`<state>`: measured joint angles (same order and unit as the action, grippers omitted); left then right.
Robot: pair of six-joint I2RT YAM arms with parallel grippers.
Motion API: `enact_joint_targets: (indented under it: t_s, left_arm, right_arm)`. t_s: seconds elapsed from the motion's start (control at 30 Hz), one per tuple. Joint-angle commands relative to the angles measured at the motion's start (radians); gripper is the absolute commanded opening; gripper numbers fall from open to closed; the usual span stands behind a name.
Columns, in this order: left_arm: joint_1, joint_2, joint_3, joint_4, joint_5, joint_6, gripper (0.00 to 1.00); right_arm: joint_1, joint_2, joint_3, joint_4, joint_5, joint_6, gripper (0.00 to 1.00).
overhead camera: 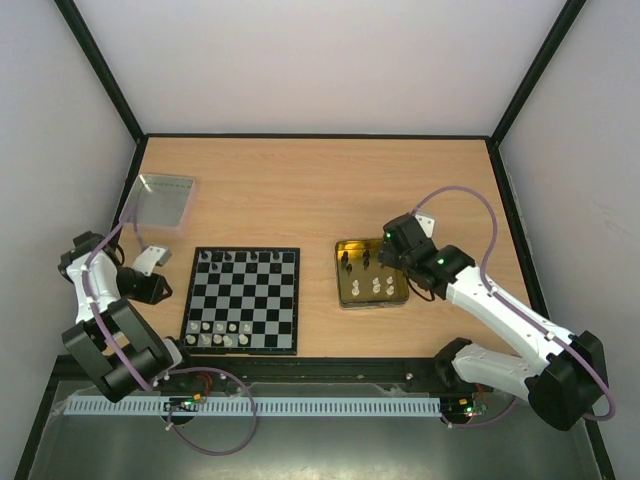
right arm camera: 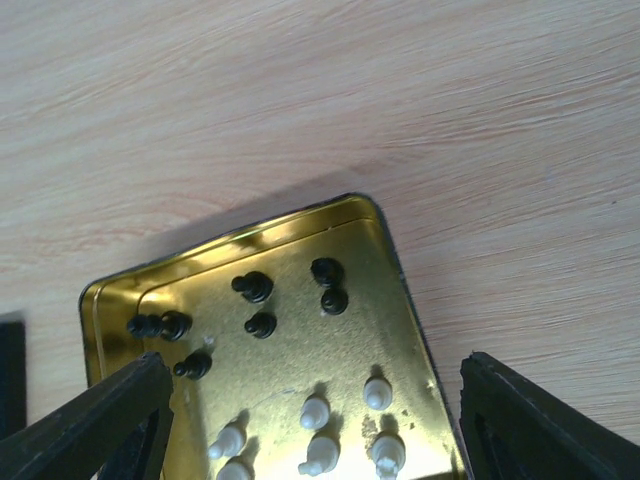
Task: Set up the chess pieces on the board
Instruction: Move the chessboard to the center of the board.
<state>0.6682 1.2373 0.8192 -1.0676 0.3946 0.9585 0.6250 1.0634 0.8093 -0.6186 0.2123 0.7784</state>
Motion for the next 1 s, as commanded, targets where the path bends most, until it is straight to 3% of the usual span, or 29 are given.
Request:
enact_joint_targets:
  t_s: [0.0, 0.17, 0.4, 0.47, 0.7, 0.97]
  left_arm:
    - [0.007, -0.019, -0.031, -0.049, -0.025, 0.035, 0.26]
    - [0.005, -0.034, -0.097, 0.005, -0.060, 0.014, 0.23]
    - [0.005, -0.013, -0.131, 0.066, -0.072, -0.017, 0.19]
    - [0.004, -0.012, -0.129, 0.071, -0.075, -0.022, 0.19]
    - [-0.013, 0.009, -0.103, 0.092, -0.102, -0.054, 0.16]
    - [-0.061, 0.059, -0.026, 0.080, -0.165, -0.097, 0.09]
  right_arm:
    - [0.028, 0.006, 0.026, -0.006, -0.026, -0.036, 0.75]
    - [0.035, -0.013, 0.021, 0.011, -0.075, -0.044, 0.71]
    - [0.081, 0.006, 0.042, 0.036, -0.147, -0.051, 0.38]
    - [0.122, 0.030, 0.068, 0.029, -0.146, -0.054, 0.33]
    - [0.257, 0.164, 0.177, 0.034, -0.146, -0.044, 0.19]
    - [0.315, 0.239, 0.200, 0.076, -0.157, -0.016, 0.17]
